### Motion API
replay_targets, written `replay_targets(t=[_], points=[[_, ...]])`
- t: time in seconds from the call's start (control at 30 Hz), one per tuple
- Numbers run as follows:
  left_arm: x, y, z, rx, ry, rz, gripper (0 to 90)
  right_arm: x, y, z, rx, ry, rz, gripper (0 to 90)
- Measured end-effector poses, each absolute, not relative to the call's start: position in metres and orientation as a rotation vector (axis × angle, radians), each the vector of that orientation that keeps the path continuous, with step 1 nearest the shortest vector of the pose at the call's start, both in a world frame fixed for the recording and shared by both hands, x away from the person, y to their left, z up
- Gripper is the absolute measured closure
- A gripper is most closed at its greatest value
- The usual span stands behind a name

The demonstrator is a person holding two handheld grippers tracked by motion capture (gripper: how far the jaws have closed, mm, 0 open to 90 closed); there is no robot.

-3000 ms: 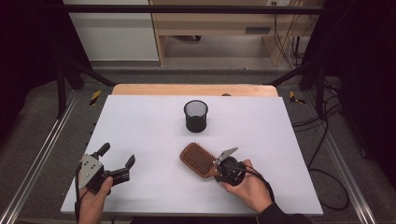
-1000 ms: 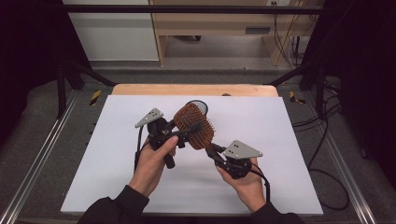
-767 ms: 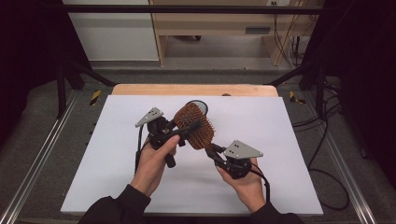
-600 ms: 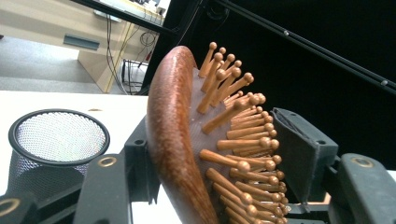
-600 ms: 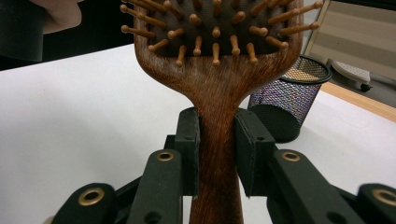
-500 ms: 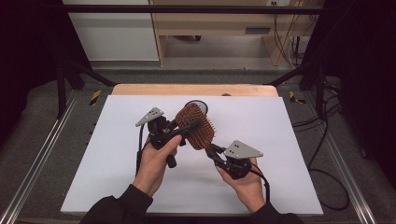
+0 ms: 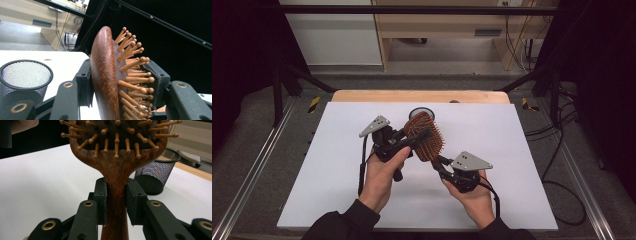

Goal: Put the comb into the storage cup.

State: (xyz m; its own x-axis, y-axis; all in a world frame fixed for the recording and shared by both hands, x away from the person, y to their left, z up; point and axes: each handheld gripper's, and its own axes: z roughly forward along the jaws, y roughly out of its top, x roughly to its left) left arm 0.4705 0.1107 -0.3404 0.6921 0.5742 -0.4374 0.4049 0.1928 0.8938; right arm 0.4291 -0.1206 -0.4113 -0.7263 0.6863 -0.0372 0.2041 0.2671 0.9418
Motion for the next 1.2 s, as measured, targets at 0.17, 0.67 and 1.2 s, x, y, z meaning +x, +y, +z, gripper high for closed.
replay_targets(t=[0.17, 0.67, 1.2], points=[[0.4700, 0.1088, -0.3407, 1.421, 0.884, 0.140, 49.9, 0.4297, -0.1210, -0.4130, 0.810, 2.099, 1.467, 73.0], [0.4691, 0.1048, -0.3393, 1.425, 0.874, 0.139, 51.4, 0.4309, -0.1228, -0.4157, 0.827, 2.105, 1.497, 72.7], [0.4719, 0.1111, -0.3374, 1.407, 0.886, 0.181, 51.7, 0.4310, -0.1266, -0.4193, 0.873, 2.108, 1.537, 45.3]])
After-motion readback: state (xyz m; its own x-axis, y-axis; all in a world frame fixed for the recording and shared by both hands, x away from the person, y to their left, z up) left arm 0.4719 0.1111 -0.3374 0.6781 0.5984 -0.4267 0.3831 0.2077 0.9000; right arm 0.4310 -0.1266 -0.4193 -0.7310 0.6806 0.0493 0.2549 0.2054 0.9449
